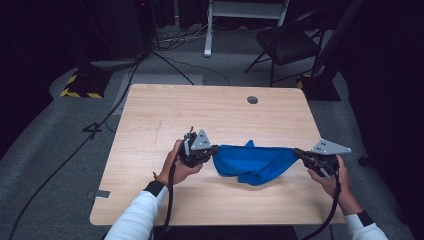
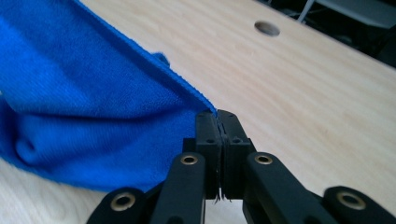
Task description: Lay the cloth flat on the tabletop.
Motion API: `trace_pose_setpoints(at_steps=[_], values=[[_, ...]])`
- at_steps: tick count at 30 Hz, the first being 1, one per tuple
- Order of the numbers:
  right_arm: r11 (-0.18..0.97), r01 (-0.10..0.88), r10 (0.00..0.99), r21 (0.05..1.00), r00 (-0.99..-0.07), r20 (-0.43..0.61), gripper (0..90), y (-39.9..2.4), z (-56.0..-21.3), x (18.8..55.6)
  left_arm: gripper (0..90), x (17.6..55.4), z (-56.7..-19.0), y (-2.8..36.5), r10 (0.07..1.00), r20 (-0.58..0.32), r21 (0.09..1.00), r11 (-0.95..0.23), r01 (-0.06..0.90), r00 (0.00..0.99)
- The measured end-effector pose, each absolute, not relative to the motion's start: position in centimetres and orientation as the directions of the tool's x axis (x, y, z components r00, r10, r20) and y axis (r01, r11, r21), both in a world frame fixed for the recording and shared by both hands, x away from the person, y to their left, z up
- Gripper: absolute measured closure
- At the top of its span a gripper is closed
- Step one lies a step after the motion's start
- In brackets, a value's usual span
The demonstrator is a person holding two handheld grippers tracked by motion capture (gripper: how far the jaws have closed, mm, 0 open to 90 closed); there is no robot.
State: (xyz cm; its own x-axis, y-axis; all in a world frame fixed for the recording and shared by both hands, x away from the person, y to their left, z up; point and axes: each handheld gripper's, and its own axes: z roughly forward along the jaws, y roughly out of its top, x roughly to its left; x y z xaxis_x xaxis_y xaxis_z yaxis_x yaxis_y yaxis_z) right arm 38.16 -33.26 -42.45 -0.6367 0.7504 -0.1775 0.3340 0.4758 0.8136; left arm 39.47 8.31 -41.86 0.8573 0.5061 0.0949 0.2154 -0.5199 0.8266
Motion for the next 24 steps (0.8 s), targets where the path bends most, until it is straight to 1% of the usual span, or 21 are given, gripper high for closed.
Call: trace_pose_setpoints(at_steps=[6,12,18,24], values=[[0.461,0.297,0.752,0.836,-0.630,-0.191,88.8,-32.8,-40.9,38.9,86.6,39.2,-40.3,9.1,0.522,0.120,0.846,-0.498,0.188,0.844],[0.445,0.249,0.756,0.860,-0.620,-0.211,88.8,-32.1,-38.9,39.4,86.6,38.8,-37.7,9.9,0.532,0.149,0.872,-0.469,0.144,0.833],[0.436,0.198,0.749,0.878,-0.620,-0.232,88.8,-31.6,-36.8,39.2,86.5,38.0,-35.1,10.6,0.544,0.187,0.886,-0.453,0.098,0.818],[0.429,0.166,0.749,0.888,-0.615,-0.247,88.8,-31.1,-35.2,38.9,86.4,37.3,-33.7,11.1,0.556,0.204,0.894,-0.440,0.078,0.806]])
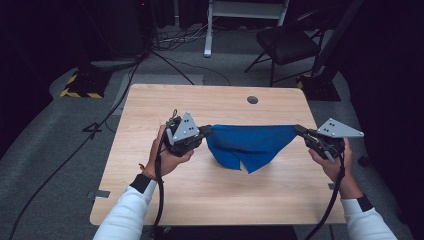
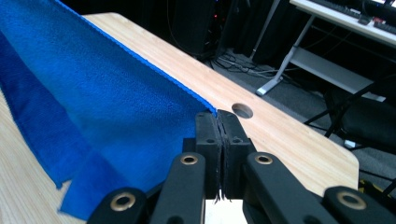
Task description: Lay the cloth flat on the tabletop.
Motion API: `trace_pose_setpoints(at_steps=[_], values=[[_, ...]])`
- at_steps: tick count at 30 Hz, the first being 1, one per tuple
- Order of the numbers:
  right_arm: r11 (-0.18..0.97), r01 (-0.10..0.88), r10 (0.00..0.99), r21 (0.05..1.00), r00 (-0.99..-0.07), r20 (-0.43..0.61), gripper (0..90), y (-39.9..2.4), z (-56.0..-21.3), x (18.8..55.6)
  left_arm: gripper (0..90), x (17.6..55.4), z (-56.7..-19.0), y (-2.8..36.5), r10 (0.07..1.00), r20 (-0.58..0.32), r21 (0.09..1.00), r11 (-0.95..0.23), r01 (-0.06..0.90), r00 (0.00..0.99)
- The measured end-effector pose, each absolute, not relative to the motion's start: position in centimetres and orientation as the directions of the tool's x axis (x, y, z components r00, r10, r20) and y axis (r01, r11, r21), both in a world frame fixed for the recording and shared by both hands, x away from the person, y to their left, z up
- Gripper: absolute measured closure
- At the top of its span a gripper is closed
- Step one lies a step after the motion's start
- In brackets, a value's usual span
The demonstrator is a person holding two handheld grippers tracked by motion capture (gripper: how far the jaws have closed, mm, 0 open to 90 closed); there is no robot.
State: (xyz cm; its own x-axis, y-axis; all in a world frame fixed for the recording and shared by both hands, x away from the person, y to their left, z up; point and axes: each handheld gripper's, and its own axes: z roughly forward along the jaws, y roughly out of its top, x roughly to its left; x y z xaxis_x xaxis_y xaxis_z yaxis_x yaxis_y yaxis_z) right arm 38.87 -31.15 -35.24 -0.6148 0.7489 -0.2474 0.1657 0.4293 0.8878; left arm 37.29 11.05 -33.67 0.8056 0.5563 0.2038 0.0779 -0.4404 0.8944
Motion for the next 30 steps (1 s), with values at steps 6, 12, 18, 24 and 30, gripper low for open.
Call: trace_pose_setpoints(at_steps=[6,12,18,24,30], values=[[0.422,0.135,0.743,0.897,-0.619,-0.256,88.8,-30.8,-34.1,38.4,86.4,36.4,-32.3,11.7,0.553,0.202,0.910,-0.411,0.053,0.808],[0.397,0.113,0.733,0.911,-0.636,-0.241,88.8,-30.7,-33.2,37.5,86.2,35.4,-31.3,12.2,0.556,0.209,0.913,-0.405,0.043,0.804],[0.375,0.079,0.716,0.924,-0.657,-0.234,88.7,-30.6,-32.2,36.1,85.8,34.6,-30.7,13.0,0.552,0.198,0.920,-0.391,0.042,0.810],[0.365,0.088,0.726,0.927,-0.651,-0.224,88.7,-30.5,-31.9,36.7,84.5,35.3,-31.0,12.9,0.563,0.196,0.908,-0.413,0.067,0.803],[0.384,0.144,0.749,0.912,-0.626,-0.216,88.7,-29.9,-32.9,39.4,84.8,38.4,-33.2,12.5,0.590,0.154,0.895,-0.423,0.140,0.793]])
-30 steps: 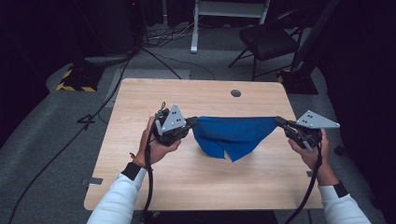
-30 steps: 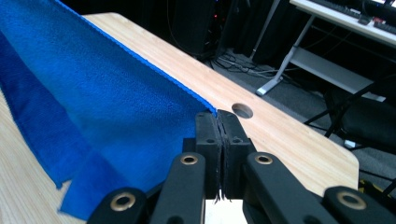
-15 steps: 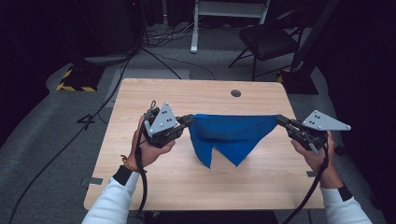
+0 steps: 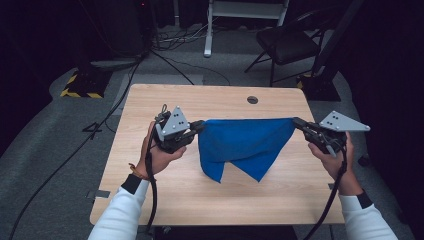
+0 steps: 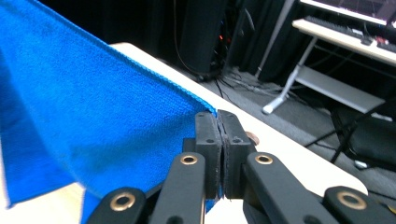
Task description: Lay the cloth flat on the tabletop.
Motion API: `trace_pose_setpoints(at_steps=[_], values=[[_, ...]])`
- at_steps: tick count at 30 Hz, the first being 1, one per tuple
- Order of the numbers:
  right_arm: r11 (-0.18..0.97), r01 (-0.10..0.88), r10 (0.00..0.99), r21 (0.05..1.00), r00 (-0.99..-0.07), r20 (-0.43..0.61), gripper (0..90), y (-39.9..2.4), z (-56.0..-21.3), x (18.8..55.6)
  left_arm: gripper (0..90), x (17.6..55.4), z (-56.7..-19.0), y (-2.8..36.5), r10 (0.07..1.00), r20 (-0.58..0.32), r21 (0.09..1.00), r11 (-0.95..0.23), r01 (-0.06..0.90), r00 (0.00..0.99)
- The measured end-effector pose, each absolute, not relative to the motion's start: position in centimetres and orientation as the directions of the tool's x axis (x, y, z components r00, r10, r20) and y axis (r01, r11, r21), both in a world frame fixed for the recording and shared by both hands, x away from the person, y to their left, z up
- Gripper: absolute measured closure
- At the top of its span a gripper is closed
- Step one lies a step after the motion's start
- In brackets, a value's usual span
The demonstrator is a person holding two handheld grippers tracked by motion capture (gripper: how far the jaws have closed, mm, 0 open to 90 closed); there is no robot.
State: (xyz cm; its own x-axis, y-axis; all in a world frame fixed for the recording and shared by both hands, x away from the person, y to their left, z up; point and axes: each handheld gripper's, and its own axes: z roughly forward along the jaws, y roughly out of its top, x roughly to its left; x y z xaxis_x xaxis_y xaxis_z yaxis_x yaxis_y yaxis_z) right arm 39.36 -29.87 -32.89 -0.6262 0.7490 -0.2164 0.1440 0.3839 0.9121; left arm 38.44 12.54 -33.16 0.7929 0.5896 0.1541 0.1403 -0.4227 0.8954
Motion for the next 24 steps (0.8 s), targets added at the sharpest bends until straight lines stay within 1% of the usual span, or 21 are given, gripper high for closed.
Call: trace_pose_setpoints(at_steps=[4,9,12,14,20,22,24], values=[[0.390,0.190,0.762,0.901,-0.615,-0.201,88.7,-29.5,-34.1,41.7,85.0,40.8,-34.9,12.2,0.607,0.109,0.888,-0.415,0.197,0.788],[0.400,0.244,0.774,0.883,-0.606,-0.183,88.7,-29.1,-35.9,44.5,85.1,43.4,-37.0,11.6,0.620,0.075,0.867,-0.427,0.256,0.781],[0.385,0.280,0.785,0.880,-0.601,-0.152,88.7,-28.9,-37.0,46.0,85.0,44.8,-38.4,11.4,0.633,0.056,0.853,-0.432,0.292,0.772],[0.392,0.296,0.793,0.871,-0.589,-0.157,88.7,-28.6,-37.7,46.8,84.9,45.7,-39.3,11.2,0.643,0.046,0.845,-0.434,0.314,0.765],[0.440,0.342,0.795,0.831,-0.577,-0.184,88.7,-27.5,-39.7,49.0,84.9,47.7,-41.3,10.7,0.664,0.050,0.814,-0.460,0.355,0.746],[0.438,0.360,0.799,0.824,-0.576,-0.174,88.7,-27.3,-40.3,49.6,84.9,48.3,-41.9,10.6,0.675,0.055,0.805,-0.466,0.367,0.736],[0.455,0.372,0.803,0.809,-0.565,-0.191,88.7,-27.1,-40.9,50.2,84.8,48.9,-42.4,10.6,0.682,0.047,0.797,-0.466,0.385,0.729]])
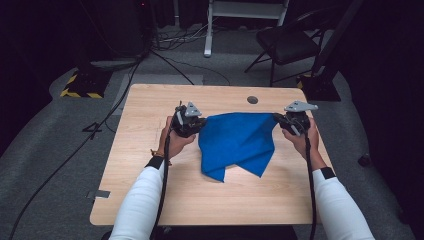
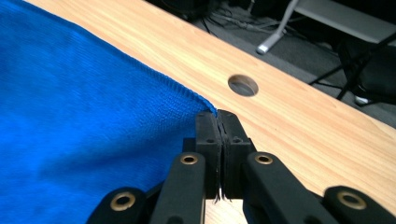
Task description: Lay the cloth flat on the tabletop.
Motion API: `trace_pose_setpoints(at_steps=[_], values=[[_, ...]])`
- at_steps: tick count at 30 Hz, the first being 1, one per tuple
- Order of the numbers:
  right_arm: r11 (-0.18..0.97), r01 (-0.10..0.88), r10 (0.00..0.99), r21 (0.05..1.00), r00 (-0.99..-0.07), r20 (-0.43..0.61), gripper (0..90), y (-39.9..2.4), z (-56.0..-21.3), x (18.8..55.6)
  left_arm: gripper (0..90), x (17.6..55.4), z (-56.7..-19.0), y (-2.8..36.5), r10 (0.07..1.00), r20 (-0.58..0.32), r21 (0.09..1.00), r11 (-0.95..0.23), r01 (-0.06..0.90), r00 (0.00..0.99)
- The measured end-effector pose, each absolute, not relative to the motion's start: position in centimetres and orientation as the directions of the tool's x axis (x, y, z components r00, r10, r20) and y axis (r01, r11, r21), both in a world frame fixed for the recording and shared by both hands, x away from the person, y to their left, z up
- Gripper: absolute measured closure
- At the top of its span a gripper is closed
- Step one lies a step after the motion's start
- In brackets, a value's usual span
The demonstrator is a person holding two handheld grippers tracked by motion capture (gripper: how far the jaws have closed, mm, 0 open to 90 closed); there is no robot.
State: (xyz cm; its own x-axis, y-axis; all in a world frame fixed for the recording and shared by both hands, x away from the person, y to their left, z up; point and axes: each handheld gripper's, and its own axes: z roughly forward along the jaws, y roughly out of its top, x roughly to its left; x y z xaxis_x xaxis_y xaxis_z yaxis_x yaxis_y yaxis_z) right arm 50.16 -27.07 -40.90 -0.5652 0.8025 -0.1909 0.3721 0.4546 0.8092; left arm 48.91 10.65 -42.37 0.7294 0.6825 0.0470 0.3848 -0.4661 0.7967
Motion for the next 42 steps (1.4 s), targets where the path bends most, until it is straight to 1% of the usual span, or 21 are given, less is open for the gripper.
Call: trace_pose_setpoints(at_steps=[6,10,12,18,21,23,25,26,27,29,31,33,35,36,38,40,41,42], values=[[0.462,0.414,0.816,0.785,-0.545,-0.193,88.7,-26.6,-42.5,51.8,84.3,50.6,-43.9,10.6,0.705,0.054,0.777,-0.475,0.413,0.707],[0.467,0.424,0.817,0.776,-0.543,-0.195,88.6,-26.1,-43.4,52.6,83.0,51.3,-44.8,10.3,0.721,0.065,0.770,-0.476,0.425,0.690],[0.469,0.432,0.821,0.770,-0.535,-0.199,88.5,-25.8,-43.7,53.0,82.7,51.8,-45.3,10.3,0.730,0.050,0.764,-0.468,0.445,0.682],[0.467,0.455,0.828,0.758,-0.525,-0.195,88.2,-25.3,-45.0,54.4,82.2,52.8,-46.3,10.1,0.753,0.057,0.737,-0.475,0.481,0.655],[0.469,0.466,0.832,0.751,-0.519,-0.197,86.5,-25.0,-45.6,55.0,82.2,53.4,-46.9,10.1,0.768,0.058,0.719,-0.475,0.507,0.638],[0.470,0.475,0.835,0.744,-0.511,-0.201,84.4,-24.8,-46.0,55.3,81.6,53.8,-47.3,9.9,0.779,0.076,0.705,-0.483,0.519,0.623],[0.466,0.482,0.845,0.742,-0.492,-0.211,75.5,-24.5,-46.3,55.5,78.2,54.1,-47.4,9.7,0.793,0.084,0.706,-0.474,0.526,0.603],[0.463,0.487,0.850,0.740,-0.480,-0.216,74.3,-24.4,-46.4,55.6,75.8,54.3,-47.3,9.6,0.802,0.078,0.710,-0.462,0.532,0.592],[0.461,0.490,0.851,0.739,-0.479,-0.214,72.0,-24.4,-46.4,55.6,71.8,54.4,-47.3,9.5,0.815,0.091,0.713,-0.454,0.534,0.572],[0.458,0.493,0.858,0.740,-0.464,-0.221,62.3,-24.3,-46.5,55.7,60.4,54.5,-47.3,9.4,0.835,0.097,0.707,-0.441,0.552,0.542],[0.446,0.502,0.865,0.741,-0.454,-0.212,56.8,-24.4,-46.5,55.6,49.2,54.4,-47.2,9.3,0.845,0.101,0.713,-0.430,0.555,0.525],[0.431,0.510,0.870,0.744,-0.455,-0.191,55.0,-24.7,-46.4,55.5,43.8,54.2,-46.9,9.4,0.848,0.089,0.725,-0.415,0.550,0.522],[0.418,0.509,0.871,0.752,-0.461,-0.172,54.7,-24.9,-46.2,55.2,40.1,53.7,-46.5,9.6,0.842,0.065,0.744,-0.399,0.536,0.536],[0.414,0.505,0.868,0.757,-0.471,-0.160,54.4,-25.0,-46.1,54.9,38.6,53.5,-46.3,9.6,0.835,0.067,0.745,-0.406,0.530,0.546],[0.419,0.493,0.857,0.763,-0.493,-0.152,53.9,-25.2,-45.7,54.3,35.5,52.7,-45.8,9.5,0.813,0.070,0.746,-0.428,0.510,0.578],[0.429,0.479,0.845,0.766,-0.512,-0.154,53.8,-25.4,-45.2,53.5,34.5,51.7,-45.2,9.6,0.791,0.064,0.757,-0.436,0.486,0.609],[0.426,0.475,0.841,0.770,-0.523,-0.143,53.8,-25.5,-45.0,53.1,33.2,51.2,-44.9,9.7,0.777,0.050,0.763,-0.435,0.478,0.627],[0.422,0.469,0.833,0.776,-0.538,-0.128,53.9,-25.6,-44.7,52.6,32.3,50.6,-44.7,9.8,0.765,0.054,0.769,-0.442,0.462,0.642]])
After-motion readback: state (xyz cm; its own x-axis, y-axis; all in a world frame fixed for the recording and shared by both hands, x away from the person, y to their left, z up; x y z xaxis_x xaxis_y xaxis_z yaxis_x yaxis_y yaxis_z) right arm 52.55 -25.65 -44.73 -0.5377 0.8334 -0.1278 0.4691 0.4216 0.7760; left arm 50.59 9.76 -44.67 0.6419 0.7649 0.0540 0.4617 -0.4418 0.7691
